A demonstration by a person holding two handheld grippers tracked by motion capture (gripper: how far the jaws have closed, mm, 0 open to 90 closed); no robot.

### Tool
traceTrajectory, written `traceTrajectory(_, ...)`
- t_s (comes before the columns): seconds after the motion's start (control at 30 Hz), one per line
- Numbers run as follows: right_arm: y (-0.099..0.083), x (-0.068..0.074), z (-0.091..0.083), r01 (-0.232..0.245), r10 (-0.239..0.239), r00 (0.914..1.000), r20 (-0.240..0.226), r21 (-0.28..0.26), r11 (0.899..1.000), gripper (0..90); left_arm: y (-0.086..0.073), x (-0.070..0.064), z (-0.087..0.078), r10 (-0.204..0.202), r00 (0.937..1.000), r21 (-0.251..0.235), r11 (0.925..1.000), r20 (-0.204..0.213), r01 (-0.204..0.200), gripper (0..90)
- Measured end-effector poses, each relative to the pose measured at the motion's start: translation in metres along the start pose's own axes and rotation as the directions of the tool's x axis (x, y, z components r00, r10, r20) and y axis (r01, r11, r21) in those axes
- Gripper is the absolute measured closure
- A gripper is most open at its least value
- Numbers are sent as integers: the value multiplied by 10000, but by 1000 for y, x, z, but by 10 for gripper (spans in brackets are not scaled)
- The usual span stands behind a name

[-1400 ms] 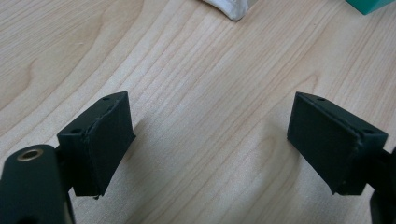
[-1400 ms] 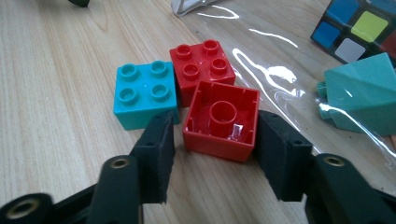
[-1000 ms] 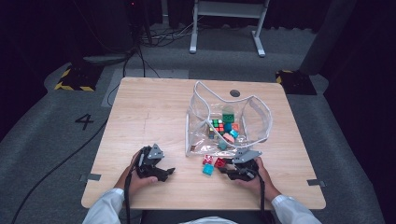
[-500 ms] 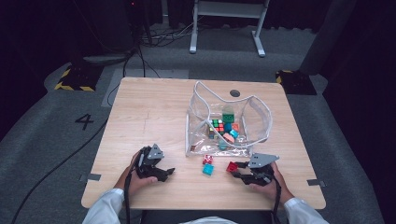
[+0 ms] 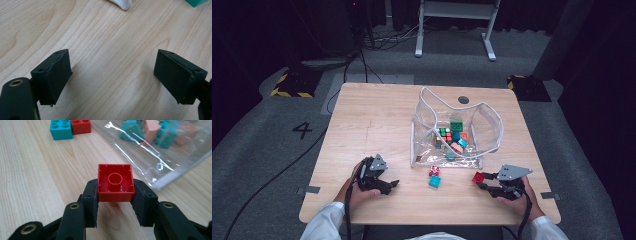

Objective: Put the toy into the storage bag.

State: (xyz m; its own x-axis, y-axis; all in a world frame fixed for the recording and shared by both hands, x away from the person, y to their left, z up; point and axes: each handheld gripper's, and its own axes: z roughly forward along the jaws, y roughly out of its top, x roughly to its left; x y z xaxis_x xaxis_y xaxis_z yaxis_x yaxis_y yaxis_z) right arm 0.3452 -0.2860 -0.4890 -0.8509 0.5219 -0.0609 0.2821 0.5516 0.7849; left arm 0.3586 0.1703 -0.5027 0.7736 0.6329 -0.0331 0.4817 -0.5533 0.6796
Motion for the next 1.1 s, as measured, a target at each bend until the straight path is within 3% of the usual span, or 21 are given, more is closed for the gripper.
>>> traceTrajectory(0.2, -3, -15, -19, -225, 233, 9988, 431, -209, 9995, 592, 0, 0, 0, -1, 10000, -2, 10000, 1, 1, 145)
traceTrajectory(0.47, -5, -43, -44, -840, 926, 9889, 1164, -770, 9935, 592, 0, 0, 0, 2, 10000, -1, 10000, 0, -2, 144)
traceTrajectory(0.9, 24, -85, -74, -1132, 1425, 9741, 1755, -1672, 9794, 592, 0, 0, 0, -4, 10000, -2, 10000, 0, 4, 144)
traceTrajectory(1.0, 35, -94, -79, -1096, 1442, 9716, 1876, -1834, 9769, 592, 0, 0, 0, 0, 10000, 0, 10000, -2, 0, 144)
traceTrajectory(1.1, 47, -100, -81, -856, 1220, 9696, 2120, -1732, 9812, 592, 0, 0, 0, -14, 10000, 0, 10000, 18, 14, 144)
